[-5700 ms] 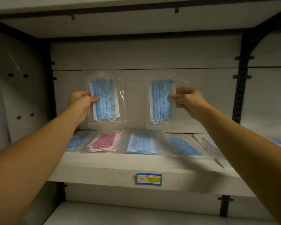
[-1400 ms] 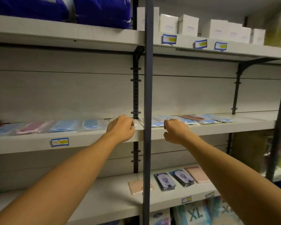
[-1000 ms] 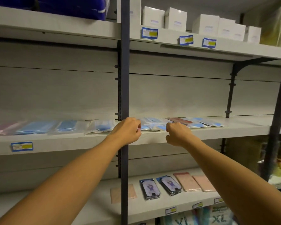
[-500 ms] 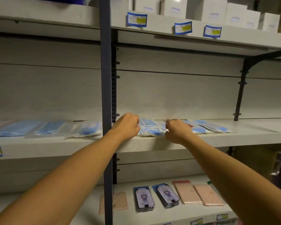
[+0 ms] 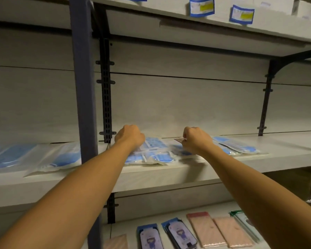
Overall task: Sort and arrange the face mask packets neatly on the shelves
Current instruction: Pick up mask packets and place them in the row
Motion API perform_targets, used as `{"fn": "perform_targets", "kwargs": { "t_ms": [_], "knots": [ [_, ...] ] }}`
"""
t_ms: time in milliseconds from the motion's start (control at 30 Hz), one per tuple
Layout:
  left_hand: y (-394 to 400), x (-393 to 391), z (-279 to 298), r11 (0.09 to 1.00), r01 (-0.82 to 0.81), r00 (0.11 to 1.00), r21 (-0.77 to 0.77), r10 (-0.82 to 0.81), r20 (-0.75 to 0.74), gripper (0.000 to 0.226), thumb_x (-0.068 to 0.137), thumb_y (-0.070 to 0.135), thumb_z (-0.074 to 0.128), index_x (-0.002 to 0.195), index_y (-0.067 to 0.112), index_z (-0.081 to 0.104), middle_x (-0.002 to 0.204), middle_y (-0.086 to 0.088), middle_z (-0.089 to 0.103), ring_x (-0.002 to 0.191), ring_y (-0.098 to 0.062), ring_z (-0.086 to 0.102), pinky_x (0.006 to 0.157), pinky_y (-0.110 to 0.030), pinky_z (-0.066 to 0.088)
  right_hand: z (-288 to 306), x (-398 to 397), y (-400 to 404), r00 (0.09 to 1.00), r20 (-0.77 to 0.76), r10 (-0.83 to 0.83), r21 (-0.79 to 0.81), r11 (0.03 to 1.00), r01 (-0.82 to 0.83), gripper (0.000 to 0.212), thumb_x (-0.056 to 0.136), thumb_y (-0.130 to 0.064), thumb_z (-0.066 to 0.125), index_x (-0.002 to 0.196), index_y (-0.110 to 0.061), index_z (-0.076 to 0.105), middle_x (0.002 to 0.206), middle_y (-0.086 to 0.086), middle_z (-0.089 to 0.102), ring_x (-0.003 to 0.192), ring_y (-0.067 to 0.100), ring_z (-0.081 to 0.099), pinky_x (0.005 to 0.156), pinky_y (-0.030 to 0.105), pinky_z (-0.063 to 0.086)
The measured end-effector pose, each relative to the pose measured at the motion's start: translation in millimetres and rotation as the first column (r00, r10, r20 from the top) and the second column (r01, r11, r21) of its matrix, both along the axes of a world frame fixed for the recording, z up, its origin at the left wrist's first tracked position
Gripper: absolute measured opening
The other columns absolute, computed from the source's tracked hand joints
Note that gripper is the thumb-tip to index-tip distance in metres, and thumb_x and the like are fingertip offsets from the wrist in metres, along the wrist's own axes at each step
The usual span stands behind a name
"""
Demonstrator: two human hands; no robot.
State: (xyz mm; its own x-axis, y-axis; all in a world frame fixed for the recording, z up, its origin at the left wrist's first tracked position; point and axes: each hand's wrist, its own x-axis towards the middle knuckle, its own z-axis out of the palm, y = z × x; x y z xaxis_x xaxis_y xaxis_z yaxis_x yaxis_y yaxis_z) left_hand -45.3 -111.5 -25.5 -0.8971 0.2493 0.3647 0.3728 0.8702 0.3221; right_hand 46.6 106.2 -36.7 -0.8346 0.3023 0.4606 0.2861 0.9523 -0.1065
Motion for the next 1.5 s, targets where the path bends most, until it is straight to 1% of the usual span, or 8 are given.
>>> {"fn": "perform_targets", "kwargs": {
  "t_ms": [267,433,567,667,733,933,1267,1500],
  "knots": [
    [21,-34,-12,0.994,-0.108,0.992,-0.033,0.11,0.054,0.061,0.091,0.065,0.045,0.119,0.015,0.067,0.123,-0.013,0.061,0.109,-0.035,0.058,0.074,-0.034,0.046,1,-41,24,1.0,0.018,0.012,-0.003,1.0,-0.012,0.023,0.089,-0.023,0.058,0.111,-0.015,0.06,0.109,0.008,0.063,0.094,0.029,0.06,0.079,0.037,0.055],
    [20,-39,-14,0.984,-0.173,0.978,-0.049,0.177,0.113,0.087,0.083,0.085,0.04,0.136,0.019,0.06,0.148,-0.018,0.045,0.134,-0.04,0.044,0.101,-0.045,0.045,2,-67,28,0.995,0.037,0.092,-0.043,0.995,-0.09,0.025,0.089,-0.019,0.056,0.113,-0.012,0.061,0.11,0.01,0.065,0.095,0.03,0.06,0.076,0.034,0.053],
    [15,-40,-21,0.985,-0.172,0.973,-0.019,0.173,0.152,0.097,0.066,0.095,0.047,0.117,0.016,0.068,0.131,-0.014,0.061,0.117,-0.035,0.059,0.089,-0.038,0.053,-2,-88,18,0.986,0.023,0.168,-0.069,0.984,-0.166,0.025,0.09,-0.022,0.057,0.113,-0.013,0.061,0.112,0.009,0.065,0.095,0.028,0.06,0.075,0.032,0.049],
    [9,-44,-26,0.979,-0.129,0.975,0.157,0.097,0.2,0.08,0.067,0.083,0.066,0.095,0.008,0.075,0.1,-0.015,0.072,0.092,-0.028,0.07,0.065,-0.029,0.049,-7,-99,13,0.975,0.027,0.22,-0.078,0.973,-0.217,0.026,0.091,-0.022,0.056,0.114,-0.011,0.062,0.115,0.01,0.065,0.101,0.03,0.061,0.077,0.032,0.046],
    [3,-48,-28,0.94,-0.131,0.972,0.314,0.059,0.229,0.061,0.069,0.068,0.078,0.084,0.008,0.078,0.088,-0.011,0.075,0.081,-0.024,0.071,0.069,-0.032,0.055,-12,-104,13,0.967,0.032,0.252,-0.079,0.965,-0.249,0.025,0.09,-0.023,0.057,0.111,-0.011,0.063,0.113,0.011,0.067,0.101,0.03,0.061,0.081,0.034,0.05],
    [-5,-57,-24,0.834,-0.137,0.982,0.535,0.042,0.185,0.012,0.084,0.021,0.078,0.095,0.015,0.077,0.1,-0.003,0.072,0.087,-0.017,0.064,0.068,-0.022,0.046,-18,-114,27,0.957,-0.033,0.289,-0.22,0.932,-0.289,0.017,0.089,-0.024,0.061,0.103,-0.016,0.065,0.104,0.007,0.067,0.095,0.024,0.061,0.087,0.041,0.056],
    [-18,-71,-37,0.831,-0.135,0.991,0.539,0.106,0.084,0.028,0.098,0.012,0.058,0.126,0.012,0.056,0.133,-0.012,0.055,0.117,-0.027,0.056,0.089,-0.024,0.039,-17,-116,19,0.899,0.174,0.402,-0.21,0.907,-0.365,0.07,0.083,-0.082,0.045,0.089,-0.018,0.074,0.096,0.004,0.067,0.092,0.024,0.061,0.089,0.042,0.054],
    [-22,-67,-36,0.82,-0.132,0.991,0.557,0.101,0.086,0.041,0.097,0.016,0.061,0.137,0.015,0.051,0.13,-0.014,0.059,0.113,-0.027,0.059,0.09,-0.024,0.042,-13,-112,14,0.88,0.161,0.447,-0.292,0.874,-0.39,0.048,0.083,-0.064,0.067,0.104,-0.023,0.08,0.11,-0.002,0.072,0.102,0.019,0.062,0.095,0.035,0.052]
  ]
}}
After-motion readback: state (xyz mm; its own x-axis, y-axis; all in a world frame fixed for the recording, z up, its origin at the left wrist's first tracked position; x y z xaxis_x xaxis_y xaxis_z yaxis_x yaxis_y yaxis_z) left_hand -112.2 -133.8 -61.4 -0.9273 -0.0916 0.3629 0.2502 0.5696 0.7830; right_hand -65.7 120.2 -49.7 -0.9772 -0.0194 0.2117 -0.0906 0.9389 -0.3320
